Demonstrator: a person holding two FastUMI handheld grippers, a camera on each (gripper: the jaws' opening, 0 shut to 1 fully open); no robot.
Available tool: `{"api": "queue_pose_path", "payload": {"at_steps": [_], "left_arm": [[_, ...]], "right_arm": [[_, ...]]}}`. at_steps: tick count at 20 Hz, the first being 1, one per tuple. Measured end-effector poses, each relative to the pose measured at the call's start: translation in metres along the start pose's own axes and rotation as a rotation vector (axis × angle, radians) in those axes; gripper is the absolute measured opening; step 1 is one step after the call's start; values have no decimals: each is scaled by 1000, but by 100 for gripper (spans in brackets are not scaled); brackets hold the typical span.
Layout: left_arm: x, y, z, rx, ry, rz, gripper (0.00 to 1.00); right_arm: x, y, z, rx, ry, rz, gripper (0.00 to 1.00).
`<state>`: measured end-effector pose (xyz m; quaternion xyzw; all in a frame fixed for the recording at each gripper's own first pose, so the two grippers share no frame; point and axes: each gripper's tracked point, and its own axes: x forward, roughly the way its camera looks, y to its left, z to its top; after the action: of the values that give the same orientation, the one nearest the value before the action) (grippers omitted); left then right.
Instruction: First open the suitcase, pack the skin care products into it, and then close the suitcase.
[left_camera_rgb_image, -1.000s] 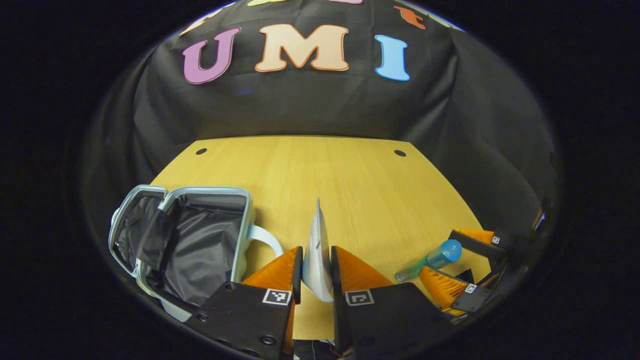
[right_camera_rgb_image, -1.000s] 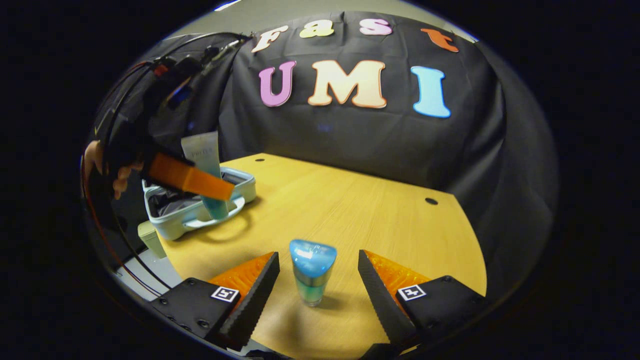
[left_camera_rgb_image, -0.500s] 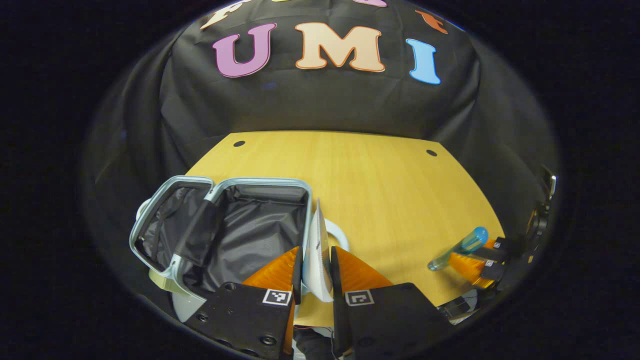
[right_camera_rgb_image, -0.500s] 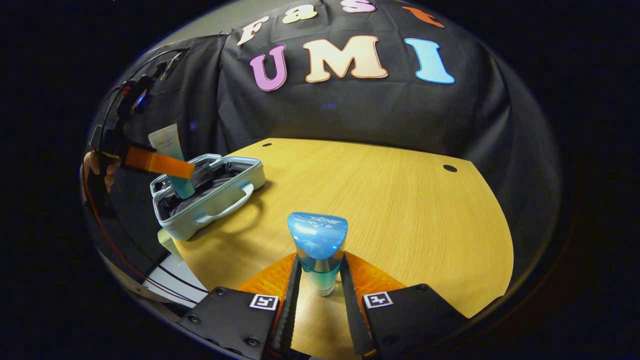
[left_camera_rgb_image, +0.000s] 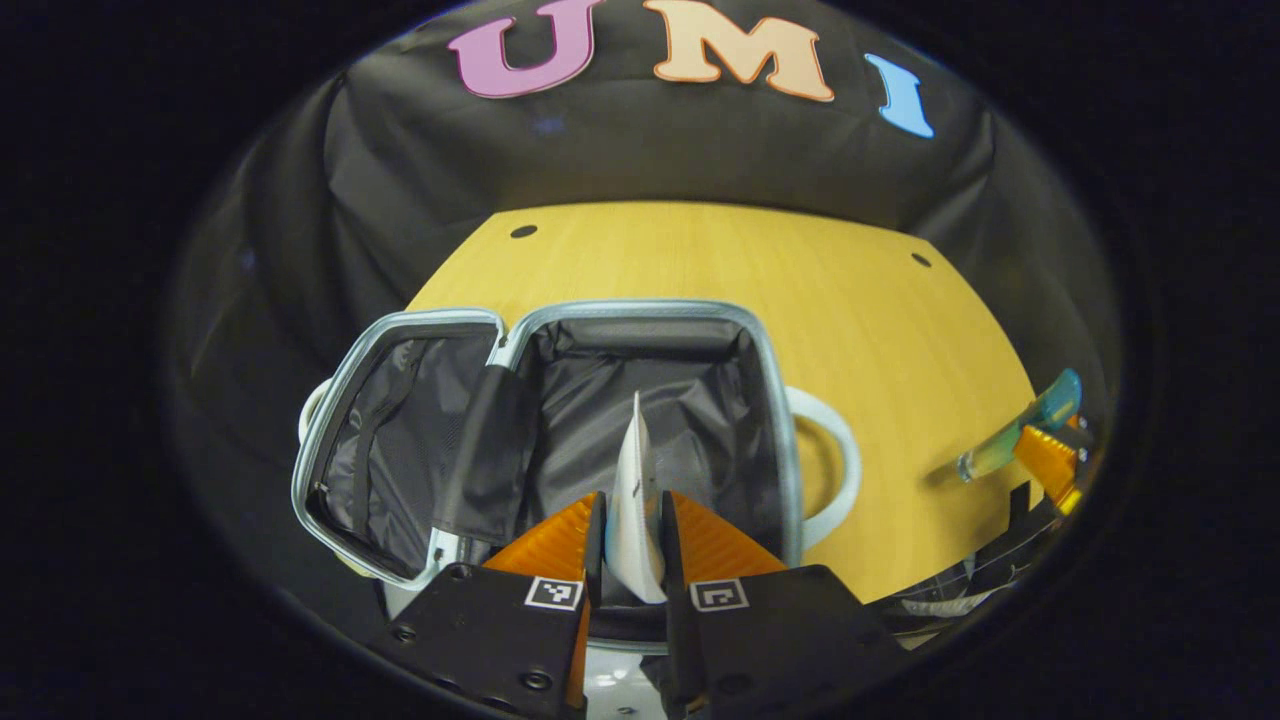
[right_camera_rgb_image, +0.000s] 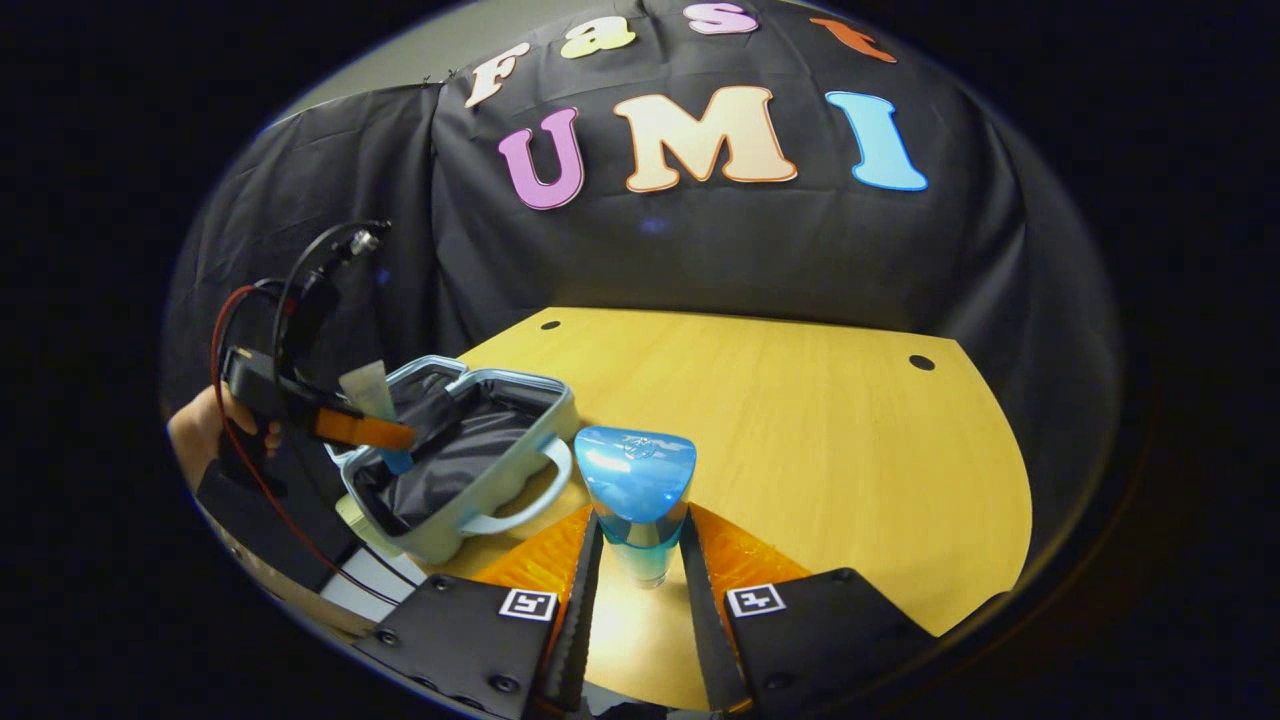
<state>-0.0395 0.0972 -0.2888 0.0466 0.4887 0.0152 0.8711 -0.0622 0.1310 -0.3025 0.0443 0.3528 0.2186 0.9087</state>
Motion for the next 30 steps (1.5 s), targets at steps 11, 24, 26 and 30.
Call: {"api": "queue_pose_path", "payload": {"at_steps": [11,24,26,30], "left_arm": [[59,18,-32,62,138,-115,28],[35,64,19,-17,-33,-234,86],[29,72,24,-74,-44,-273,81],[20,106,36,-72,-94,-239,84]], "right_arm": [[34,128,17,81,101,158,47],[94,198,-48,64,346,167,47],[106,205,-60,73,386,164,47],[119,216,-62,73,408,141,44]]}}
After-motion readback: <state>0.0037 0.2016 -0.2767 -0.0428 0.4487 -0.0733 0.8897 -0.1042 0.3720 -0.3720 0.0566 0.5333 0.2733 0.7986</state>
